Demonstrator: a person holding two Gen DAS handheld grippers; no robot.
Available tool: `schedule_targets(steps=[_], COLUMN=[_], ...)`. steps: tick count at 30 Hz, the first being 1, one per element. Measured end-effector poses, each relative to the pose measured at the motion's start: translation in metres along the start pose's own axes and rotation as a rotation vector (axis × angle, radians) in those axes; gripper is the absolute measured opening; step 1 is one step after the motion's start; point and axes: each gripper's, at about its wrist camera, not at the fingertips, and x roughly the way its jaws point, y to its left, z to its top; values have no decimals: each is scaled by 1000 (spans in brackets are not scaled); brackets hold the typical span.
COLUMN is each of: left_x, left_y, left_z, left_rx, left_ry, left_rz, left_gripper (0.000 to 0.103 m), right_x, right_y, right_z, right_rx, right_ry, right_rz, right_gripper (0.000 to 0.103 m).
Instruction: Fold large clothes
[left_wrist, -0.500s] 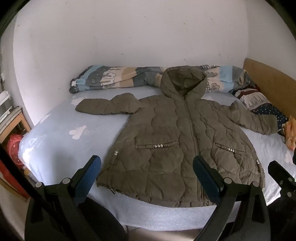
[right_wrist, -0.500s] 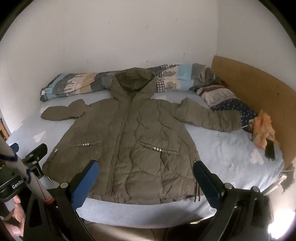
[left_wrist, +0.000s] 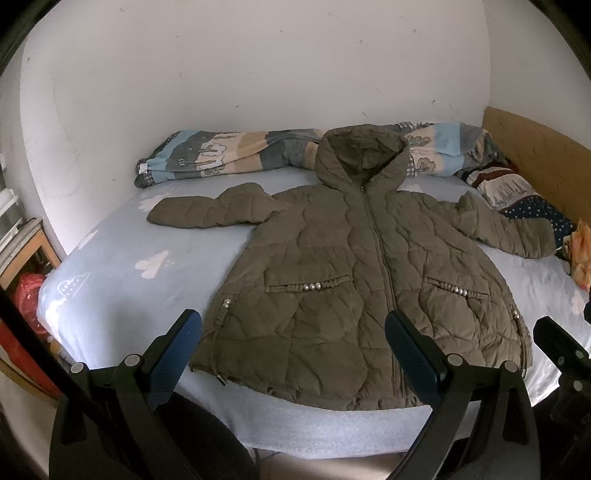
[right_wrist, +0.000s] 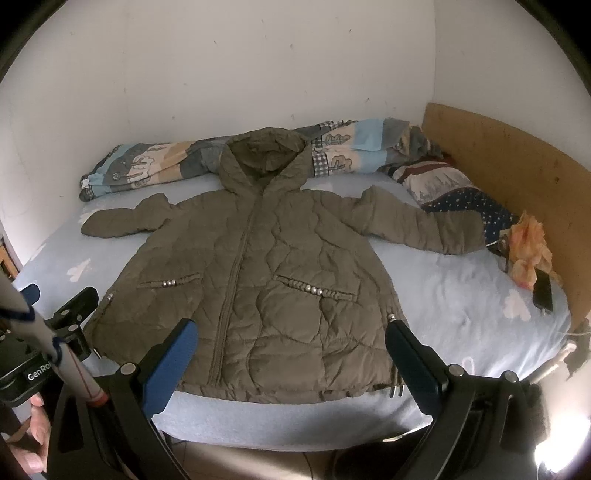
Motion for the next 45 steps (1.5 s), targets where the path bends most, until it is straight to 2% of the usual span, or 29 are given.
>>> schedule_targets(steps=[2, 5, 6, 8, 16, 18, 20, 21, 26, 27, 32, 33, 36, 42, 45], left_x=[0, 1, 2, 2, 2, 3, 4, 2, 8, 9, 22, 23, 34, 60, 76], left_y=[0, 0, 1, 2, -1, 0, 0, 0, -1, -2, -7, -9, -13, -26, -32], left_z=[-1, 0, -1, -1, 2, -1, 0, 2, 1, 2, -2, 0, 1, 10, 22], left_rx=[6, 25, 24, 24, 23, 37, 22, -26, -35, -43, -18, -25, -5, 23, 25], left_ry=[4, 15, -16, -30, 28, 13, 17, 36, 44, 64, 68, 88, 83, 86, 102], left_rz=[4, 15, 4, 0, 13, 17, 8, -15, -24, -26, -30, -32, -40, -39, -64], left_gripper=[99, 99, 99, 99, 99, 99, 99, 99, 99, 99, 99, 99, 99, 99, 99], right_x=[-4, -3, -3, -3, -4, -4, -5, -5, 1, 1, 1, 3, 14, 36, 47], right_y=[0, -1, 0, -1, 0, 1, 1, 0, 1, 1, 1, 0, -5, -15, -25], right_z=[11, 8, 9, 8, 10, 11, 12, 12, 5, 5, 12, 11, 4, 0, 0], right_rx=[8, 6, 10, 12, 23, 35, 45, 51, 44, 53, 163, 165, 145, 124, 135], right_ry=[24, 21, 23, 23, 35, 51, 57, 61, 82, 92, 163, 148, 128, 190, 199], right_rz=[-1, -3, -3, -1, 6, 10, 17, 22, 14, 19, 95, 102, 93, 32, 4], right_gripper=[103, 103, 103, 103, 103, 103, 103, 103, 103, 103, 103, 103, 103, 103, 103])
